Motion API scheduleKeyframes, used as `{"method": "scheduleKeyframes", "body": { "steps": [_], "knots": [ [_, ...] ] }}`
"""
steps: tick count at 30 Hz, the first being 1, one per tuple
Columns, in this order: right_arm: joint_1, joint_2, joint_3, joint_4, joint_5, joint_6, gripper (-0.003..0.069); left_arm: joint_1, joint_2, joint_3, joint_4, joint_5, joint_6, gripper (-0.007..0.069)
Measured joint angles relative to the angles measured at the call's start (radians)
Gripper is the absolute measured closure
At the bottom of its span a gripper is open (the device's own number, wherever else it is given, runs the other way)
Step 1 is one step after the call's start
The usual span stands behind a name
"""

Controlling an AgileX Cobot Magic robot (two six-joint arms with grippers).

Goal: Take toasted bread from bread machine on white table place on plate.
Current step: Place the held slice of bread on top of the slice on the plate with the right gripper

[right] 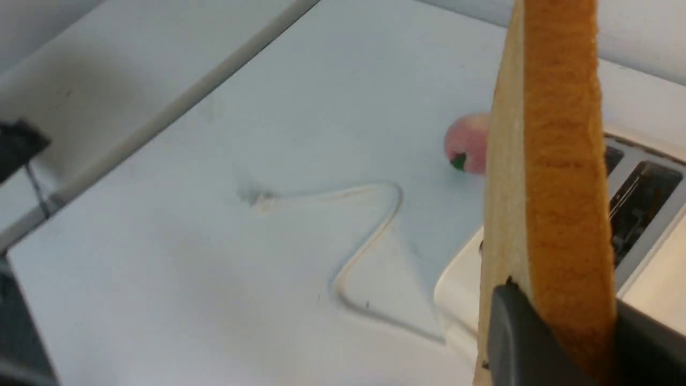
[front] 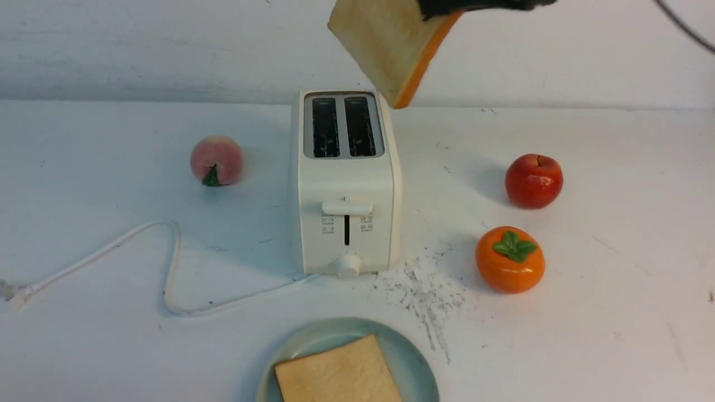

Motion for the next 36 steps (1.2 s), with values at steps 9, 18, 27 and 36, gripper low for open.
{"method": "scheduleKeyframes", "body": {
  "steps": [9, 18, 27, 36],
  "knots": [
    [0.029, -0.027, 0.206, -0.004, 0.133, -0.066, 0.0552, 0.0, 0.002, 0.001, 0.044, -0.026, 0.0, 0.0638],
    [0.11, 0.015, 0.573, 0.079, 0.116, -0.418, 0.0552, 0.0, 0.002, 0.001, 0.037, -0.031, 0.0, 0.0638],
    [0.127, 0.147, 0.608, 0.211, 0.09, -0.51, 0.0552, 0.0, 0.003, 0.001, 0.037, -0.031, 0.0, 0.0638],
    [0.127, 0.254, 0.609, 0.219, 0.078, -0.517, 0.0552, 0.0, 0.003, 0.001, 0.037, -0.027, 0.0, 0.0638]
  ]
}}
